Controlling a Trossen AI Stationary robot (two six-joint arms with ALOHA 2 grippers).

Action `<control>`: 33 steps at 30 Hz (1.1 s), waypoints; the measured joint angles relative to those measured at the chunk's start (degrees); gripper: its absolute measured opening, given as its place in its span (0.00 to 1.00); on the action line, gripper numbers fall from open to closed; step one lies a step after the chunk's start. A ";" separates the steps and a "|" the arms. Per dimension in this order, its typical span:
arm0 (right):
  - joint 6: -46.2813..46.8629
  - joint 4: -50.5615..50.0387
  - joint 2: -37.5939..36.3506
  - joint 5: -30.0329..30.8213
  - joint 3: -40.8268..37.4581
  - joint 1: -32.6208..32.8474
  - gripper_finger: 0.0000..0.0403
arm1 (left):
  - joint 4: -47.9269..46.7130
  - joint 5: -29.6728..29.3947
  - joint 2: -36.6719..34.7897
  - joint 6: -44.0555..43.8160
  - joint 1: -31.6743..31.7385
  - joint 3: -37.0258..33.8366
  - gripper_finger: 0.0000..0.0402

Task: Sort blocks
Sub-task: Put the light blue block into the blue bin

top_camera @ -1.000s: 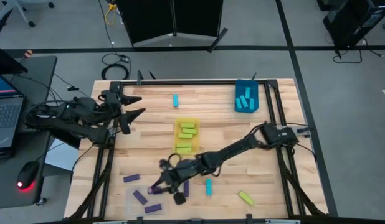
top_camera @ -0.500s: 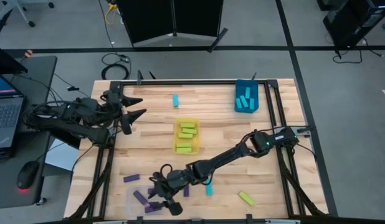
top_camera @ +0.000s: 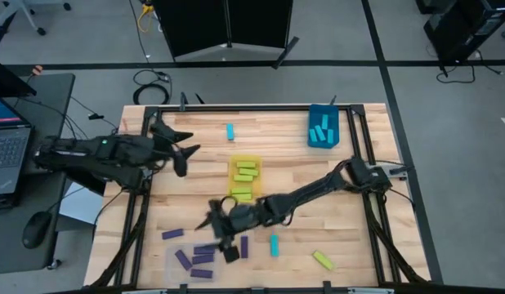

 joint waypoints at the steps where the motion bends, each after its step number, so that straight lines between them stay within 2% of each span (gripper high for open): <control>1: 0.02 2.25 -1.82 0.03 -2.80 -0.64 0.65 | -0.03 0.09 1.27 -0.50 0.39 -0.02 0.62; 4: 0.84 9.73 -8.64 2.80 -13.78 -2.45 0.60 | 0.25 1.18 4.95 -2.10 2.43 -0.02 0.60; 8: 3.30 19.95 -18.14 9.57 -30.55 -4.30 0.55 | 0.54 7.36 11.62 -3.28 8.63 0.00 0.59; 11: 5.42 25.35 -24.57 15.16 -41.31 -4.50 0.53 | 2.32 11.17 16.67 -2.56 15.41 0.18 0.59; 15: 7.83 29.48 -32.38 22.34 -51.61 -3.54 0.52 | 4.53 18.16 23.82 0.29 25.56 2.03 0.59; 19: 7.65 29.73 -38.69 30.49 -57.99 -0.31 0.52 | 4.91 22.44 31.49 1.06 34.47 5.87 0.59; 23: 4.57 29.88 -44.37 39.90 -62.13 3.83 0.52 | 3.48 25.17 40.79 0.87 39.89 11.28 0.60; 29: -2.93 29.80 -51.35 51.62 -66.33 9.21 0.53 | -4.34 26.40 55.94 -1.61 42.85 23.61 0.68; 33: -6.90 29.78 -55.00 55.31 -68.48 11.71 0.53 | -11.29 27.72 64.99 -1.95 43.10 32.79 0.76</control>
